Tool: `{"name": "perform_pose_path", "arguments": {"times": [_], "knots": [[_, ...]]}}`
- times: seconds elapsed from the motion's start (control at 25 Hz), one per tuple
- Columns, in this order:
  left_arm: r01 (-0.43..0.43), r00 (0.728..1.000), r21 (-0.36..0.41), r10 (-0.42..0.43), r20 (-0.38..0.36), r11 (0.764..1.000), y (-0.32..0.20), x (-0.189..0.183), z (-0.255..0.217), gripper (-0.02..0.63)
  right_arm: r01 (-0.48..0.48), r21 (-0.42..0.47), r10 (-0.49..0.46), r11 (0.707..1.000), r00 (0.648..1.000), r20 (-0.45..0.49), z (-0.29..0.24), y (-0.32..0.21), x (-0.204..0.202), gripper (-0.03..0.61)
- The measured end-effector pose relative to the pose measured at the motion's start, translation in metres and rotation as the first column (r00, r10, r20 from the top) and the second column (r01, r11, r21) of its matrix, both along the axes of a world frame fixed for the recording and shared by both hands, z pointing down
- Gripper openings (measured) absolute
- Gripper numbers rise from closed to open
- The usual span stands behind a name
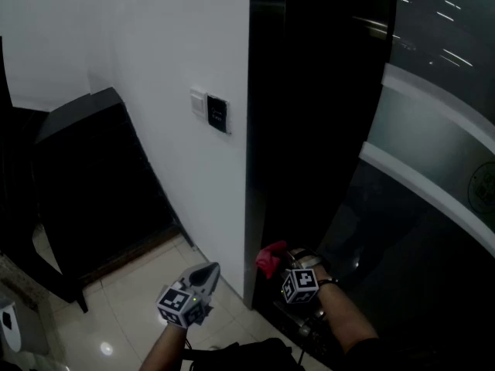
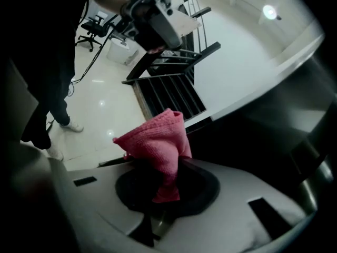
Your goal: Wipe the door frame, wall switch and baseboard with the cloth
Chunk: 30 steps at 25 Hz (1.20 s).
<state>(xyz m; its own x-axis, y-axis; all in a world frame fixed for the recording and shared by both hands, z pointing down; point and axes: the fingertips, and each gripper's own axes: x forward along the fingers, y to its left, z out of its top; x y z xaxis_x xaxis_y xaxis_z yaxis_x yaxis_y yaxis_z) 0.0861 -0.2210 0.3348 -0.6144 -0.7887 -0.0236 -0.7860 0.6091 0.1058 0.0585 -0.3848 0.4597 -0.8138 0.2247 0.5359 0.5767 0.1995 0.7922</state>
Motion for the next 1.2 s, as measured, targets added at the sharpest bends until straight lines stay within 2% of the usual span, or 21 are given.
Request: {"name": "perform_pose_path", "arguments": {"times": [0.12,0.2,0.32,0.4,0.48,0.56,0.64,0.72,0.8,0.92,1.04,1.2], "knots": [[-0.018,1.0,0.04,0.018,-0.005,0.999,0.009,-0.003,-0.006,-0.008,-0.006,-0.012,0.008,1.0,0.987,0.159,-0.084,-0.019,-0.005,0.057],[-0.026,1.0,0.058,0.026,0.001,0.998,0.013,-0.003,-0.009,-0.008,-0.025,-0.016,0.028,1.0,0.95,0.31,-0.16,-0.037,-0.009,0.057],[-0.009,1.0,0.056,0.008,0.024,0.998,0.017,-0.008,-0.015,-0.008,-0.052,-0.065,0.079,0.997,0.846,0.527,-0.283,-0.056,-0.014,0.057],[0.022,0.999,0.051,-0.025,0.043,0.998,0.012,-0.006,-0.021,-0.008,-0.063,-0.043,0.076,0.997,0.765,0.64,-0.353,-0.069,-0.015,0.057],[0.072,0.995,0.057,-0.075,0.06,0.996,0.002,0.0,-0.025,-0.008,-0.08,-0.019,0.069,0.997,0.683,0.727,-0.408,-0.084,-0.016,0.057],[0.132,0.99,0.085,-0.136,0.046,0.988,-0.01,0.007,-0.024,-0.008,-0.104,-0.04,0.097,0.994,0.63,0.771,-0.444,-0.097,-0.024,0.057],[0.165,0.984,0.109,-0.17,0.044,0.98,-0.03,0.016,-0.026,-0.008,-0.143,-0.052,0.131,0.988,0.631,0.765,-0.457,-0.105,-0.04,0.057],[0.189,0.979,0.104,-0.196,0.06,0.976,-0.053,0.03,-0.029,-0.008,-0.162,-0.011,0.116,0.987,0.66,0.742,-0.448,-0.101,-0.057,0.057],[0.229,0.97,0.093,-0.235,0.063,0.969,-0.067,0.046,-0.032,-0.008,-0.133,0.008,0.087,0.991,0.696,0.713,-0.429,-0.092,-0.07,0.057],[0.258,0.963,0.076,-0.263,0.055,0.963,-0.078,0.06,-0.034,-0.008,-0.1,-0.045,0.104,0.994,0.726,0.68,-0.412,-0.094,-0.072,0.055],[0.279,0.958,0.058,-0.282,0.056,0.959,-0.08,0.06,-0.035,-0.008,-0.096,-0.077,0.123,0.992,0.765,0.632,-0.397,-0.097,-0.072,0.055],[0.28,0.957,0.067,-0.284,0.058,0.958,-0.078,0.052,-0.04,-0.008,-0.089,-0.005,0.074,0.996,0.788,0.611,-0.369,-0.093,-0.082,0.055]]}}
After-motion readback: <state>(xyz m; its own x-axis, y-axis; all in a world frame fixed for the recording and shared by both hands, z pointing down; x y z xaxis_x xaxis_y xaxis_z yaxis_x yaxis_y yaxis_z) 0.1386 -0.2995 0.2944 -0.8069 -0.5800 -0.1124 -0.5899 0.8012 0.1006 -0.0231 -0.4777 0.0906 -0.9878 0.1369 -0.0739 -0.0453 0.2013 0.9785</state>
